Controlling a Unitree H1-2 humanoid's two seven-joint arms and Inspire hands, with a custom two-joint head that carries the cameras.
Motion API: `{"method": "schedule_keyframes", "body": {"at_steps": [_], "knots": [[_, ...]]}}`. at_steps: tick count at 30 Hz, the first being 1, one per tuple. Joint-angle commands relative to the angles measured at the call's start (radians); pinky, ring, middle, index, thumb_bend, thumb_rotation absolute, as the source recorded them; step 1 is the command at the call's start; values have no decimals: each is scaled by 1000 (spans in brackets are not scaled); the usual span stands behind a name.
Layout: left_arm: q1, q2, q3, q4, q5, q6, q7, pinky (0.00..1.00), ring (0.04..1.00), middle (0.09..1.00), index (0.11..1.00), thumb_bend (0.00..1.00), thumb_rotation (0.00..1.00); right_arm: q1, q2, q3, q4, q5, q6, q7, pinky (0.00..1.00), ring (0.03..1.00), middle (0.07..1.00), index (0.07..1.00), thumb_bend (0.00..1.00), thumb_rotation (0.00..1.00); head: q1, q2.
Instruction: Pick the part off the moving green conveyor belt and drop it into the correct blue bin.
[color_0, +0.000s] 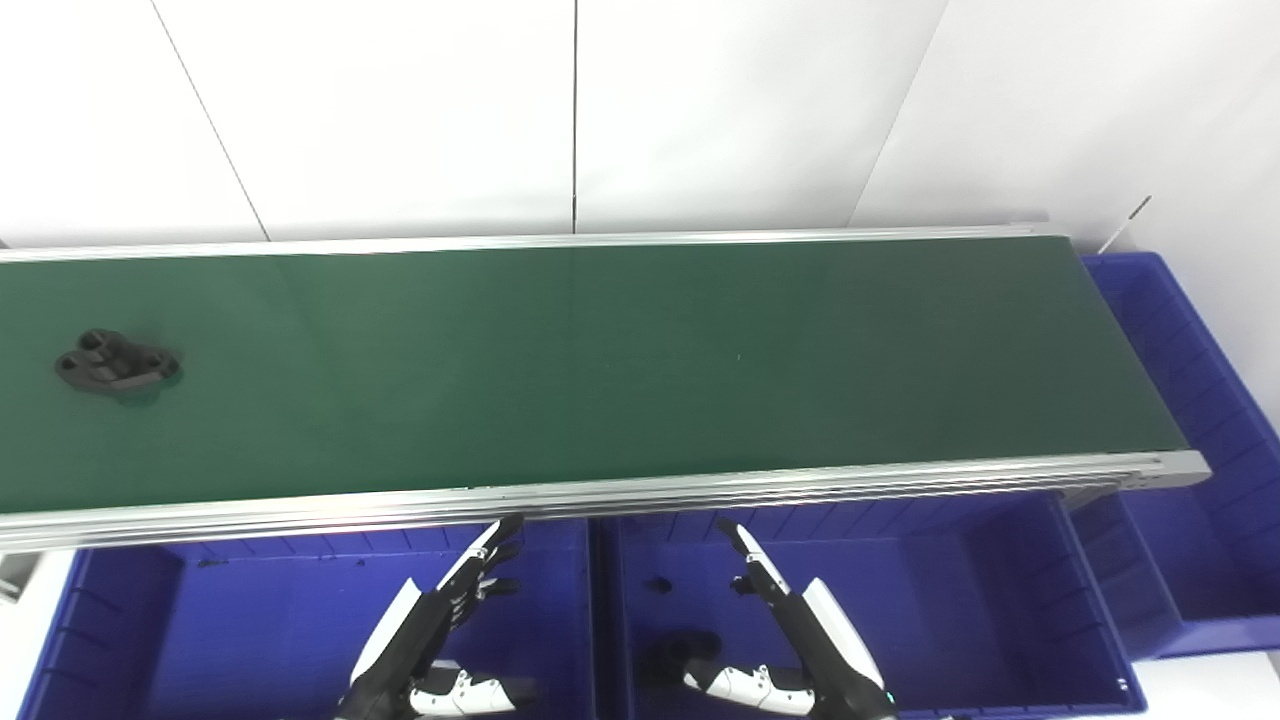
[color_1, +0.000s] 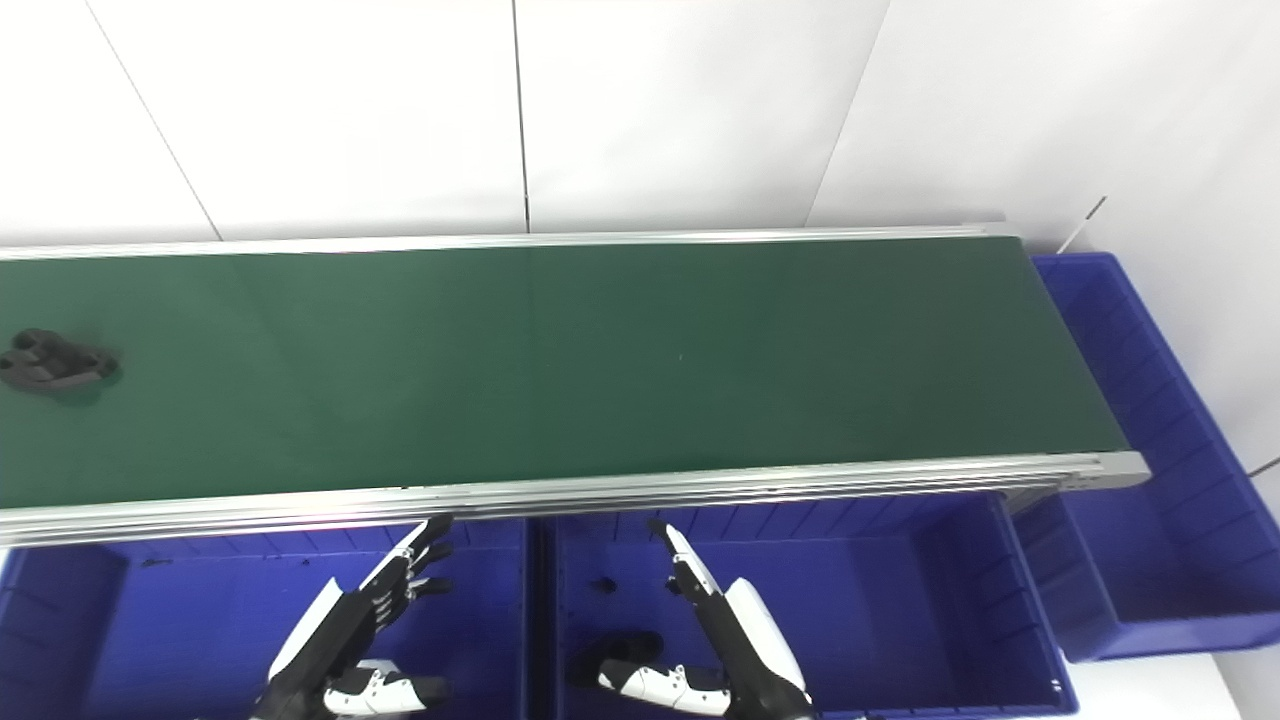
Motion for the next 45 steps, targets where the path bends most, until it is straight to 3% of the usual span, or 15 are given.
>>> {"method": "schedule_keyframes", "body": {"at_steps": [1,4,6,7,8,11,12,16,24,35,38,41,45], "knots": [[-12,6,-6,-19,-5,-34,17,824,948,990,957,933,527,-2,-8,-5,-17,3,-52,-6,861,992,1000,1000,850,661,5,-1],[-13,5,-13,-15,4,-34,28,822,949,991,957,936,528,-3,-12,-6,-11,8,-57,-5,850,988,1000,1000,845,666,37,-15],[-16,2,-27,-8,17,-34,48,818,945,990,957,931,526,-5,-19,-9,6,20,-76,-6,875,994,1000,1000,843,655,119,-43],[-18,2,-35,-3,23,-34,59,817,942,988,957,929,526,-7,-25,-10,16,24,-90,-6,892,997,1000,1000,845,655,119,-43],[-20,-2,-44,5,27,-34,69,820,940,985,956,930,528,-11,-32,-12,32,27,-112,-8,907,999,1000,1000,842,660,181,-68],[-25,-7,-73,20,44,-34,108,844,951,971,941,944,528,-15,-40,-21,65,40,-157,-16,920,1000,1000,1000,840,666,235,-97],[-28,-10,-83,27,44,-34,118,847,952,968,937,948,530,-16,-42,-25,78,49,-171,-17,923,1000,1000,1000,842,667,283,-127],[-38,-17,-105,50,24,-34,128,801,925,954,912,954,496,-26,-50,-33,124,57,-218,-26,925,1000,1000,1000,819,677,328,-168],[-70,-7,-163,86,57,-34,205,781,886,932,895,944,486,-35,-64,-19,140,66,-225,-75,973,1000,1000,1000,825,653,345,-213],[-114,17,-259,138,84,-34,337,762,870,917,881,930,477,-62,-118,88,99,50,-225,-327,871,944,981,1000,749,617,330,-276],[-129,22,-284,153,88,-34,366,769,864,910,877,943,506,-74,-142,123,77,48,-225,-403,785,893,938,998,751,608,338,-290],[-136,26,-301,156,77,-34,377,766,861,907,873,938,499,-89,-165,151,18,71,-225,-465,775,863,891,980,755,565,342,-295],[-146,27,-318,168,74,-34,391,770,861,903,869,934,496,-119,-177,145,-70,34,-225,-539,572,697,758,902,813,527,346,-300]]}}
